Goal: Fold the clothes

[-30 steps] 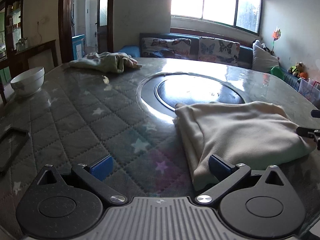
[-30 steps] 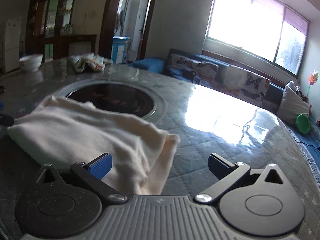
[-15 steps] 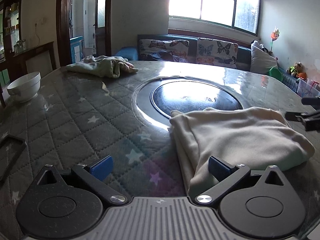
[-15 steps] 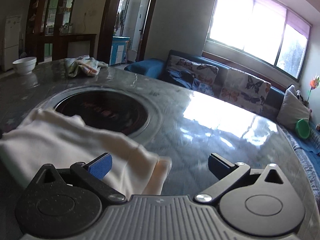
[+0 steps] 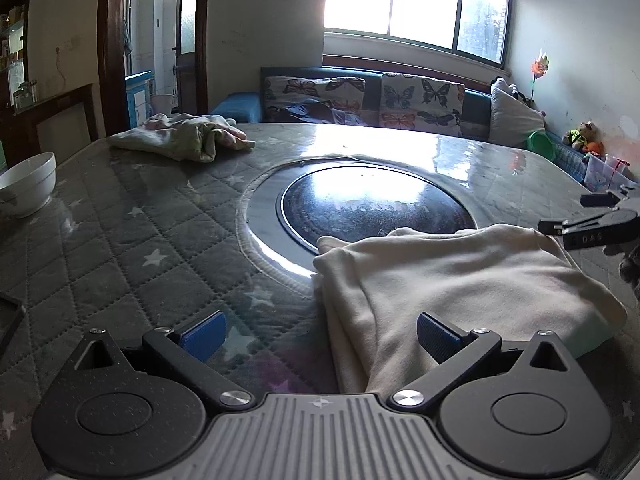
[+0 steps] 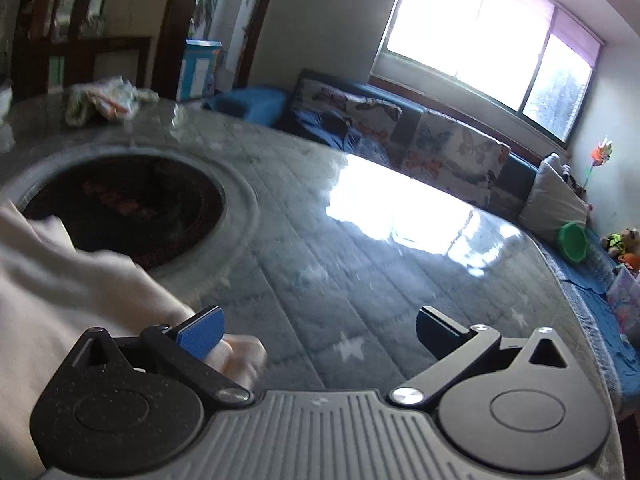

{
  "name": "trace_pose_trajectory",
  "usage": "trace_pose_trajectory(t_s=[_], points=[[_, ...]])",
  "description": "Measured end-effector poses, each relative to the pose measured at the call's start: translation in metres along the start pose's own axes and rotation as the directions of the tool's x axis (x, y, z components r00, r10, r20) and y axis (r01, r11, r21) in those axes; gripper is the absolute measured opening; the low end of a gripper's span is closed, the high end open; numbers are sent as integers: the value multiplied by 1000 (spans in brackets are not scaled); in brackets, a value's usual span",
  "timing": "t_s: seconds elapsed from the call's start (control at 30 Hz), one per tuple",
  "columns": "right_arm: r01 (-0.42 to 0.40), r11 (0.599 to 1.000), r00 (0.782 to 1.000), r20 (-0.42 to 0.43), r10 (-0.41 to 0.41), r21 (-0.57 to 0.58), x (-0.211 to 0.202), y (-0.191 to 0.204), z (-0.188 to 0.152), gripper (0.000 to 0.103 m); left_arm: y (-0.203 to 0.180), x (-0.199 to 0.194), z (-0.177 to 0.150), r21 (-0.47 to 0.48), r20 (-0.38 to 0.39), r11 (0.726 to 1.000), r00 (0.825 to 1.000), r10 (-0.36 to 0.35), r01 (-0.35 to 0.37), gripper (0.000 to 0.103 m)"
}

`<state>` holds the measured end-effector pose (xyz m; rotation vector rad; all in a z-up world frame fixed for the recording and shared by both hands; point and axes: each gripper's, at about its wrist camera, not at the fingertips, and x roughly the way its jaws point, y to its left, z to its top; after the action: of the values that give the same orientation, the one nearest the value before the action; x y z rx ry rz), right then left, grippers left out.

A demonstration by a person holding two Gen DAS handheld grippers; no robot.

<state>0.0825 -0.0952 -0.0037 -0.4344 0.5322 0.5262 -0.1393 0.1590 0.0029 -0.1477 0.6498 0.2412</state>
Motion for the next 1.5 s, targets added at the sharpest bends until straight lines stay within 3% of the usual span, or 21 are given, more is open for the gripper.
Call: trace_pose_trajectory(t_s=[0.2, 0.43, 0.57, 0.7, 0.83, 0.93, 1.17, 1.27, 1.37, 1.5], points=[[-112, 992, 992, 47, 115, -60, -2, 33, 22, 103, -3, 5, 0, 0, -16, 1000, 1000, -2, 2, 103], [-105, 990, 994, -26, 103, -96, 27, 50, 17, 103, 0, 3, 1, -6, -26, 1000, 1000, -7, 7, 103], [-122, 987, 991, 37, 126, -102, 3, 46, 24, 103, 4, 2, 2, -16, -30, 1000, 1000, -8, 7, 103], [-193, 967, 975, 83, 208, -165, -33, 58, 28, 103, 10, -3, 4, -37, -24, 999, 1000, 0, 0, 103], [-276, 929, 950, 74, 302, -248, -56, 83, 21, 103, 20, -7, 9, -72, -19, 997, 1000, 16, -17, 103], [-353, 886, 920, 59, 387, -300, -72, 106, 16, 99, 28, -9, 15, -103, -22, 994, 999, 30, -32, 103], [-513, 740, 828, -23, 561, -436, -98, 164, 7, 78, 39, -7, 29, -202, -52, 979, 999, 14, -24, 103], [-556, 684, 796, -63, 602, -472, -103, 184, 4, 63, 40, -7, 31, -228, -59, 974, 998, -10, -3, 103], [-547, 651, 792, -73, 606, -526, -104, 202, 0, 59, 42, -4, 31, -265, -74, 964, 997, -38, 17, 103], [-508, 629, 807, -71, 586, -588, -103, 221, -6, 50, 48, -1, 30, -339, -91, 939, 992, -90, 54, 103]])
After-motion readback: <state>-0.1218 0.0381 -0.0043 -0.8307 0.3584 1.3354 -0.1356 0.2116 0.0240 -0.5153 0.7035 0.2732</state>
